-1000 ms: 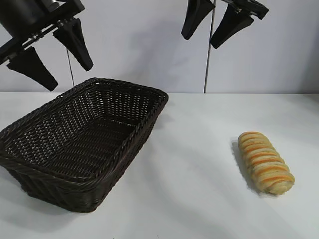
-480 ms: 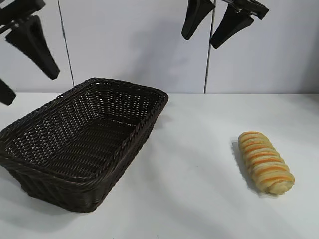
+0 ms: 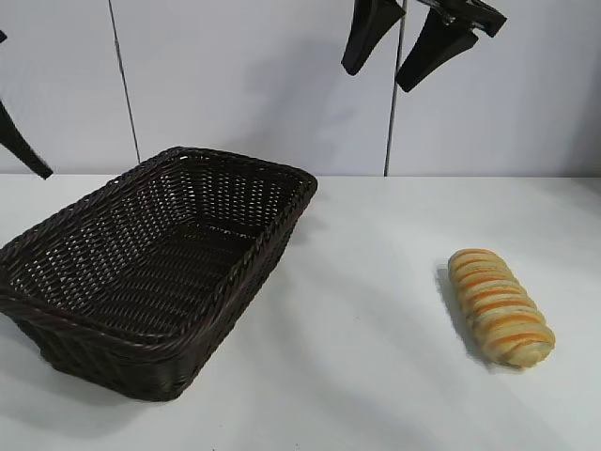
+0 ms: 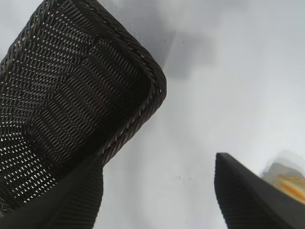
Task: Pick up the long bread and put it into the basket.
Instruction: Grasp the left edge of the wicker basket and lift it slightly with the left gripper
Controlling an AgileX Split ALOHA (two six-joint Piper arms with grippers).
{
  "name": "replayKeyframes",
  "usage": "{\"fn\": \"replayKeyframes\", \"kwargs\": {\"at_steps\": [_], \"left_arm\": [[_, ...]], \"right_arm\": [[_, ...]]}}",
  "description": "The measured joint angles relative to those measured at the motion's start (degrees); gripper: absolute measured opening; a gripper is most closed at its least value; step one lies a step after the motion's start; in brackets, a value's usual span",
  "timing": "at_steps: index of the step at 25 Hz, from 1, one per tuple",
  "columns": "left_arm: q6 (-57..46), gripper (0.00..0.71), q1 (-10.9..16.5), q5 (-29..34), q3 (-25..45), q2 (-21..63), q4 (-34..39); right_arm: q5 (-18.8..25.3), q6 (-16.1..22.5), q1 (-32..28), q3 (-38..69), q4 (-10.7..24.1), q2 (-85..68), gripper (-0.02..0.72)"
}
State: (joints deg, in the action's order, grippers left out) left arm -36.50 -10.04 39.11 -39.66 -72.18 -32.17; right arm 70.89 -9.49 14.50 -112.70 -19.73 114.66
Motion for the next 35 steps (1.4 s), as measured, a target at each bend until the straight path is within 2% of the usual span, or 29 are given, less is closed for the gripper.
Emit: {"fn": "replayKeyframes", "kwargs": {"at_steps": [3,8,11,15,24,35], "left_arm": [[-0.8,0.542,-0.4,-0.4,1.5,0.0,-0.2],[-2.8,0.542,-5.0,-5.3,1.7,0.0,-0.1],[-6.8,0.542,-6.2,-7.9,1.7,0.0,2.4],[-12.1,0.542,-6.2,-8.3,1.7,0.0,7.4],[-14.3,0.542,-6.2,-9.1,1.7,-0.8,8.0],[-13.9,0.542,-6.3,-14.3,1.7,-17.0,8.0]], "right_arm": [[0.0,0.0,0.0,0.0,0.0,0.0,0.486],[0.1,0.0,0.0,0.0,0.0,0.0,0.486],[0.1,0.0,0.0,0.0,0.0,0.0,0.486],[0.1,0.0,0.0,0.0,0.0,0.0,0.486],[0.1,0.0,0.0,0.0,0.0,0.0,0.486],[0.1,0.0,0.0,0.0,0.0,0.0,0.486]]}}
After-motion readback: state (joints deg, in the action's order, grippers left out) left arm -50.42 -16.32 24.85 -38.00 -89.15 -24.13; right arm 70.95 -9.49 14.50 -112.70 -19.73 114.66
